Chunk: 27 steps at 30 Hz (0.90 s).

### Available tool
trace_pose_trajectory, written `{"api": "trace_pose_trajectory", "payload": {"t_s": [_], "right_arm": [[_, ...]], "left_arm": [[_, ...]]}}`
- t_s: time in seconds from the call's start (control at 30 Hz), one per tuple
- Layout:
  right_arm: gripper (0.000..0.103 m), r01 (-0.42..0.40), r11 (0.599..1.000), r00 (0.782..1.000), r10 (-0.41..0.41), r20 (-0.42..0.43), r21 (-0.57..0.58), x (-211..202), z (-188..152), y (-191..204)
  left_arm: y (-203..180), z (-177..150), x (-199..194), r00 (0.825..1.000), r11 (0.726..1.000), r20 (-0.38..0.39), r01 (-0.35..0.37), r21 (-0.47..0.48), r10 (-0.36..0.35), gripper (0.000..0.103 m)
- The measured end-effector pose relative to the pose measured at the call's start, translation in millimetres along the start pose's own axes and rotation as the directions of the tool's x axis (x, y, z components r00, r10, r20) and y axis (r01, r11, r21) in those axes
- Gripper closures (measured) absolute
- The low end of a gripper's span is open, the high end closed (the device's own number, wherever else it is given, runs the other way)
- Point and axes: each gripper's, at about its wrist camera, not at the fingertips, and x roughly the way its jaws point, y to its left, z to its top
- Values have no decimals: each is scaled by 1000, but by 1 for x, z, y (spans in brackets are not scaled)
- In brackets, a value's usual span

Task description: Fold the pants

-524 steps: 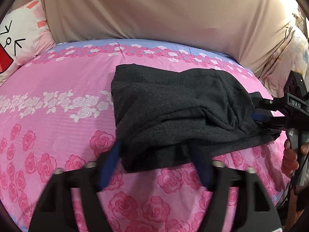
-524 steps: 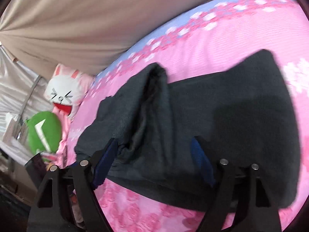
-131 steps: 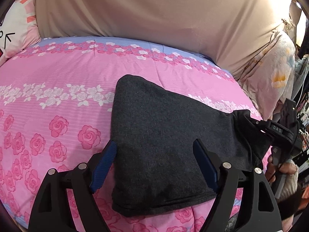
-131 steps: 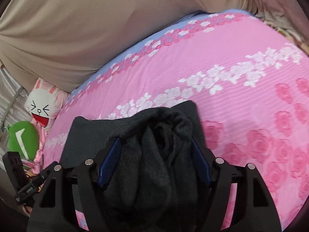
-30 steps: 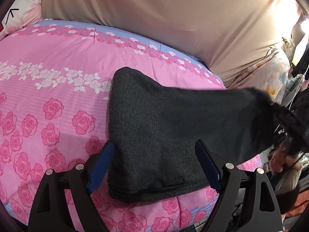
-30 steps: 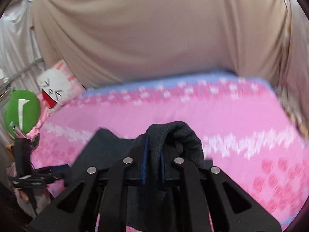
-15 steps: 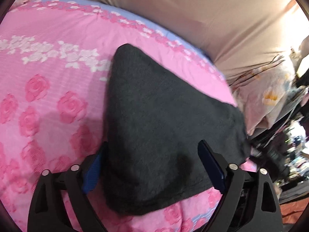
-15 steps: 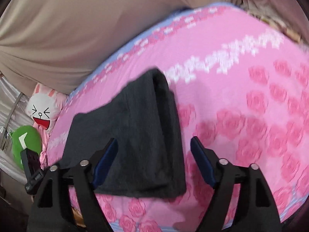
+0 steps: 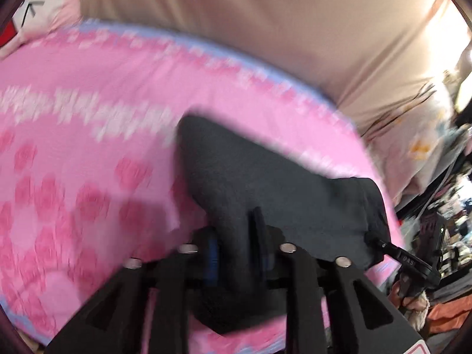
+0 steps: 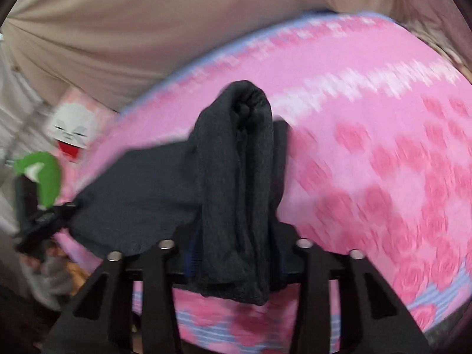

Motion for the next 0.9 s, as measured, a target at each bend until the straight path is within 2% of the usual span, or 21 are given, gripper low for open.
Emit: {"api": "trace_pose_trajectory", "payload": {"t_s": [0.03, 0.07, 0.1, 0.17, 0.2, 0.27, 0.33, 0.53, 0.63, 0.7, 0.83, 0.9], "right_arm": [[49, -27, 999, 1000, 26, 5, 33, -2, -1, -3], [48, -28, 999, 1000, 28, -2, 46, -4, 0, -2], [43, -27, 999, 1000, 27, -8, 47, -3, 1, 0], [37, -28, 999, 999, 29, -22, 29, 0, 1, 6], [35, -22, 1000, 1000, 22, -22, 19, 4, 3, 8], [31, -9, 1000, 1000, 8, -12, -4, 7, 3, 15], [27, -4, 1000, 1000, 4, 7, -13, 11, 3, 23], [24, 19, 999, 999, -17, 44, -40, 18, 0, 25], [34, 37, 999, 998, -35, 52, -40, 18, 0, 24], [47, 29, 999, 998, -28, 48, -31, 18, 1, 21], [55, 21, 999, 999, -20, 40, -27, 17, 1, 19], [56, 25, 999, 999, -23, 40, -33, 16, 1, 20]], "left_arm": [[2, -6, 6, 1000, 1000, -19, -21, -9, 20, 65], [4, -11, 12, 999, 999, -33, -30, -22, 30, 52], [2, -16, 10, 1000, 1000, 8, -19, -25, 19, 42], [-5, -18, 12, 1000, 1000, 9, -27, -8, 27, 30], [-12, -18, 15, 998, 998, 8, -54, 9, 54, 28], [-24, -19, 23, 994, 992, 10, -113, 57, 112, 27], [-31, -19, 28, 990, 987, 11, -138, 82, 137, 27], [-40, -16, 36, 989, 983, 3, -150, 104, 150, 27], [-42, -15, 38, 987, 981, 6, -159, 108, 160, 27], [-43, -14, 40, 986, 980, 9, -167, 106, 167, 27], [-47, -13, 42, 983, 977, 10, -181, 114, 181, 28], [-49, -13, 42, 984, 976, 8, -175, 125, 176, 36]]}}
